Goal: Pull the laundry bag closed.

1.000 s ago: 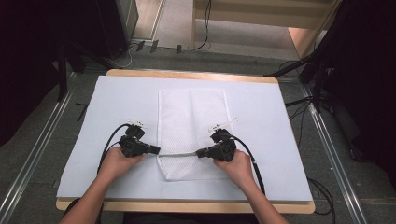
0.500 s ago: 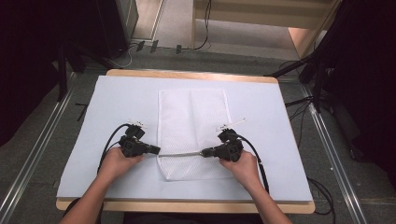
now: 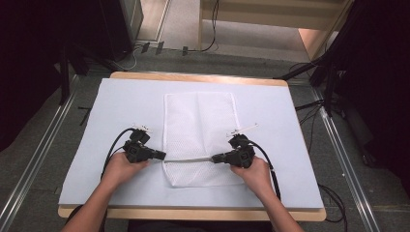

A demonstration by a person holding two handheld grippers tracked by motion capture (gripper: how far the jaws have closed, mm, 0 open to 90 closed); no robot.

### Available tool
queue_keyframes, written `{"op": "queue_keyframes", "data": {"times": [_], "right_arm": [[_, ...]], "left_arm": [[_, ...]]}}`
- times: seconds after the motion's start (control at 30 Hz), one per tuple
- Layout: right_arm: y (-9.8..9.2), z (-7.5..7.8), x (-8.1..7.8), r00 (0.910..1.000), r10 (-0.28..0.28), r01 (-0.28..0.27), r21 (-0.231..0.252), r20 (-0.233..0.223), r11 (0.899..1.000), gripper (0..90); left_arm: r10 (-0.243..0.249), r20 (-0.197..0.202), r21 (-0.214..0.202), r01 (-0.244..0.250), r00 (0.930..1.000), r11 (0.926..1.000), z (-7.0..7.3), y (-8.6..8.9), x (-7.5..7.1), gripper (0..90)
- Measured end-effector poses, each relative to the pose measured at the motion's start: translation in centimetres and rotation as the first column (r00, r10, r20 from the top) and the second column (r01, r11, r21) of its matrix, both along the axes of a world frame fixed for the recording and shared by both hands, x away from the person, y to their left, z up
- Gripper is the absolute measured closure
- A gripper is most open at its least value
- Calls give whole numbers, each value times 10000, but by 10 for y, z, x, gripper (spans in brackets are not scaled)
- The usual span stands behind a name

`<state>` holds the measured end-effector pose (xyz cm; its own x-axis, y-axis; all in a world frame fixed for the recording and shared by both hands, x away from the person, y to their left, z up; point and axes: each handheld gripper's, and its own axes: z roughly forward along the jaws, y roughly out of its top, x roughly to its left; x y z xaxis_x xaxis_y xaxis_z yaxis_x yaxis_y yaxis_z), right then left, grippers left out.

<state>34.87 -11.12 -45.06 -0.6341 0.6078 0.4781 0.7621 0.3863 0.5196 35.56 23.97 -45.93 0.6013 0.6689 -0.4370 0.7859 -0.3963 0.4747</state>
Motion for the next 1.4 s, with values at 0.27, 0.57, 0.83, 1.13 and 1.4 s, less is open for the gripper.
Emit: {"op": "queue_keyframes", "data": {"times": [0.27,0.57,0.83,1.13,1.4], "right_arm": [[-19,-4,1,9993,-325,327,138,-163,9994,886],[-29,-1,0,9993,-372,372,81,-4,9993,885],[-43,0,0,9983,-572,570,211,68,9982,886],[-55,1,0,9972,-745,744,191,66,9970,885],[-59,1,-1,9967,-804,801,255,101,9965,886]], "left_arm": [[-29,-3,-12,29,10000,10000,0,0,0,900],[-22,3,-15,22,10000,10000,0,1,0,900],[-44,2,-35,44,10000,10000,0,1,1,900],[5,-34,-72,-6,10000,10000,-1,1,1,900],[-29,-14,-40,29,10000,10000,0,1,1,900]]}}
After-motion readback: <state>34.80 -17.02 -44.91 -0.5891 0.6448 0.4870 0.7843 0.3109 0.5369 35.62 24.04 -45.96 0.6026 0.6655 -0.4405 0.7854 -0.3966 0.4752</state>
